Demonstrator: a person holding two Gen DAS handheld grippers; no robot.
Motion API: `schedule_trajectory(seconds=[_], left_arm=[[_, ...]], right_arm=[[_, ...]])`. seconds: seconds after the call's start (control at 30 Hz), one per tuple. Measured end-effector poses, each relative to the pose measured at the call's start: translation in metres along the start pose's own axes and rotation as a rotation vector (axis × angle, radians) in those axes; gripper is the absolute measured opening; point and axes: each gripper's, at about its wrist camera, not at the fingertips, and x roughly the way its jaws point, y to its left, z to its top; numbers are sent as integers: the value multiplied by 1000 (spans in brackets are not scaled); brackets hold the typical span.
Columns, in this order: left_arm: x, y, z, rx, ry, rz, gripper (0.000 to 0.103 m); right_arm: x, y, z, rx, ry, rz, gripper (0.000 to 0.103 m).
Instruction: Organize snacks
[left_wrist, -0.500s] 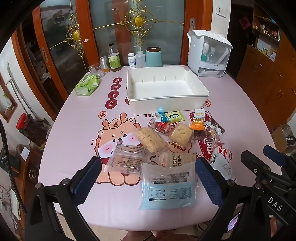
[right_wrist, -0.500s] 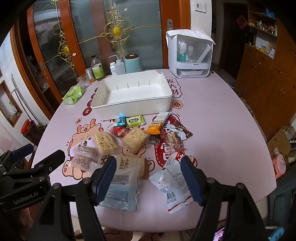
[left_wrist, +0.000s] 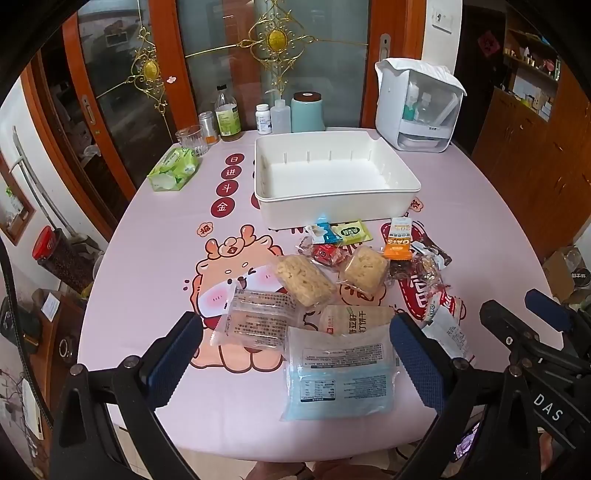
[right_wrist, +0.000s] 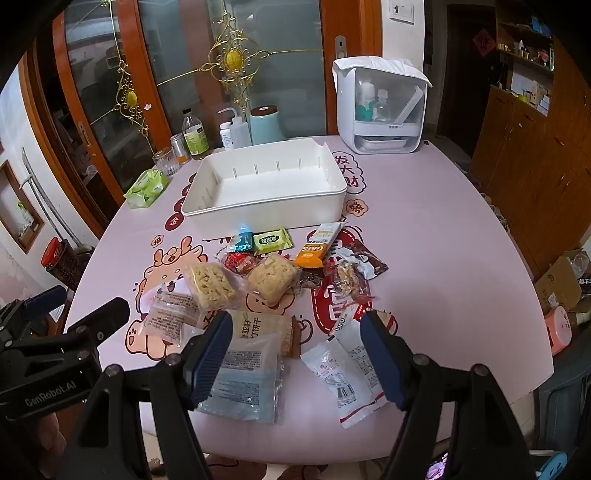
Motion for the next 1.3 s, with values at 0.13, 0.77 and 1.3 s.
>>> schedule_trajectory(seconds=[0.13, 0.77, 1.3], left_arm=[[0, 0, 0, 1, 2, 0, 101], [10, 12, -3, 3, 18, -6, 101], [6, 19, 1, 27, 26, -38, 101]], right_arm=[[1, 1, 1, 0, 1, 1, 72], [5, 12, 1, 3, -1, 19, 72], [2, 25, 2, 23, -9, 22, 72]])
